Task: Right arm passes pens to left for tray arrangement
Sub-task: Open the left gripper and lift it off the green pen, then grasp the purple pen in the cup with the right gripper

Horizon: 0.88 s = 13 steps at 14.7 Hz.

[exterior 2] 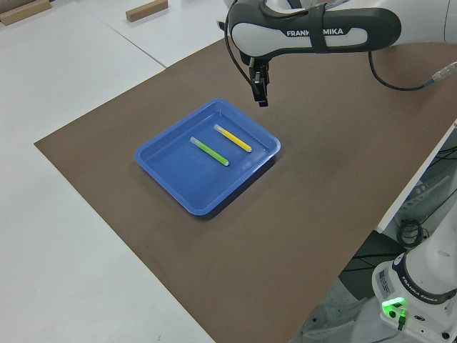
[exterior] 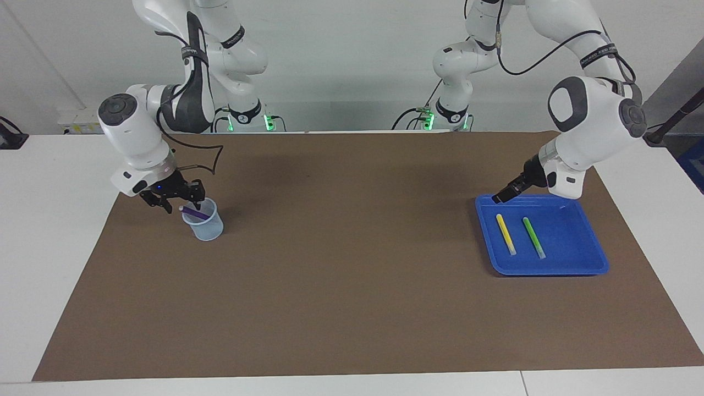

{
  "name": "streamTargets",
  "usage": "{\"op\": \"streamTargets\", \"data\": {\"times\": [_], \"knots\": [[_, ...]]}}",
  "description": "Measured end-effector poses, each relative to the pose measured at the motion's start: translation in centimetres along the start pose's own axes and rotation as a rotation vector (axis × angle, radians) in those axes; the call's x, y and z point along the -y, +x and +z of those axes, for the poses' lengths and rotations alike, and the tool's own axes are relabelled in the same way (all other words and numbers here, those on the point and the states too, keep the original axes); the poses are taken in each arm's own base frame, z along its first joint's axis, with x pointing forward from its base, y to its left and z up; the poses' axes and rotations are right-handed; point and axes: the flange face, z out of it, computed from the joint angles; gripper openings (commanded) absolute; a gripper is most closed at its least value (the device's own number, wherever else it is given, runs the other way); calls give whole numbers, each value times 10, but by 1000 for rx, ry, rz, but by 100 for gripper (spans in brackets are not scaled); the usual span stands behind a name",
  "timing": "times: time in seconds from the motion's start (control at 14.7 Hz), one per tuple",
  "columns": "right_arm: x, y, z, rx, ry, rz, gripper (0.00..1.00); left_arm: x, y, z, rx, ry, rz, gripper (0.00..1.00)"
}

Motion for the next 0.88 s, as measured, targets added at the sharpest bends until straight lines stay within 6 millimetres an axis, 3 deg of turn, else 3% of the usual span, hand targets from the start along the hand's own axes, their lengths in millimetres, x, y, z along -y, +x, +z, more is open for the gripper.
{"op": "streamTargets", "data": {"times": [0.27, 0.41, 0.75, 0.88], "knots": [[0, -1, 2, 4, 1, 0, 51, -44, -72, -15, -2, -13, -75, 100], [0, -1, 2, 5, 1, 0, 45, -52, -99, -28, -5, -42, -108, 100], [0, -2, 3, 6, 1, 0, 27, -52, -133, -47, 25, -70, -179, 100], [1, -2, 3, 7, 1, 0, 11, -63, -147, -40, 34, -58, -227, 100]]}}
